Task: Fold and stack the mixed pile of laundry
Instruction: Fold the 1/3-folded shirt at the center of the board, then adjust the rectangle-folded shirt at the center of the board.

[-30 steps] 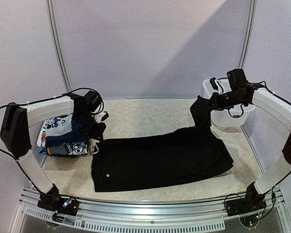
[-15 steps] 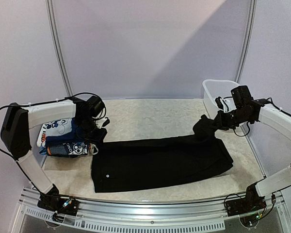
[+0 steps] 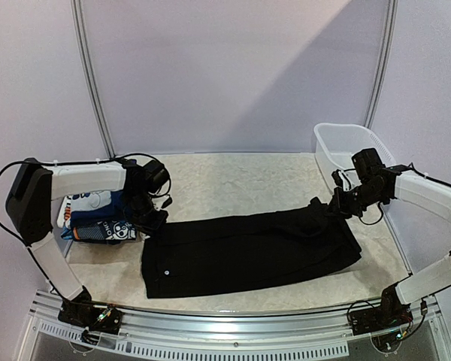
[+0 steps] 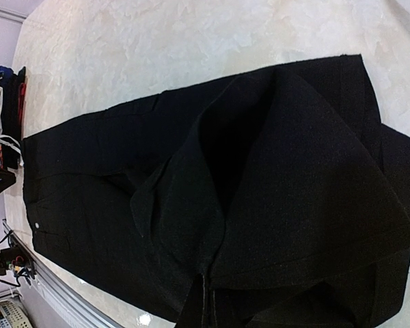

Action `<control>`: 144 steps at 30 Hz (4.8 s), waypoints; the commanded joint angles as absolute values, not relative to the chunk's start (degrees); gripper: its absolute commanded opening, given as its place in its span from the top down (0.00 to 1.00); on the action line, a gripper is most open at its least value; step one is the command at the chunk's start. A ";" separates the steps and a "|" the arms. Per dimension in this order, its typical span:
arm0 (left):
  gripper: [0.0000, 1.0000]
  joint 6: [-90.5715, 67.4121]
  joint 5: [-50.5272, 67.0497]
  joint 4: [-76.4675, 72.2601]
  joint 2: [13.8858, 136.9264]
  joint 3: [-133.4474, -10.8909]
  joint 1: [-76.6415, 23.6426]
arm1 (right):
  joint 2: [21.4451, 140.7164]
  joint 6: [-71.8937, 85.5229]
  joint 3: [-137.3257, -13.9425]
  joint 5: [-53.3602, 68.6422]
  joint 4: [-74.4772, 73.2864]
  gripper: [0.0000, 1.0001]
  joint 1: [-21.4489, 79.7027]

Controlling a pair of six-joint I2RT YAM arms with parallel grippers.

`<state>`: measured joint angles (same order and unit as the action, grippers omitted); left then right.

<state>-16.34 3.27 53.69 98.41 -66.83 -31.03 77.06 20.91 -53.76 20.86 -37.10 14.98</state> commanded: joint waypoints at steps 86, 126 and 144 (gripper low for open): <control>0.75 -18.70 1.53 54.19 101.78 -81.45 -40.88 | 77.56 20.69 -58.58 22.81 -47.59 0.57 35.79; 0.74 -19.17 7.85 50.60 102.74 -82.75 -47.36 | 116.85 8.53 -86.07 35.81 -47.09 0.71 30.83; 0.66 -10.83 18.73 44.58 97.52 -82.75 -47.37 | 93.42 -9.28 -75.86 58.75 -41.33 1.00 35.67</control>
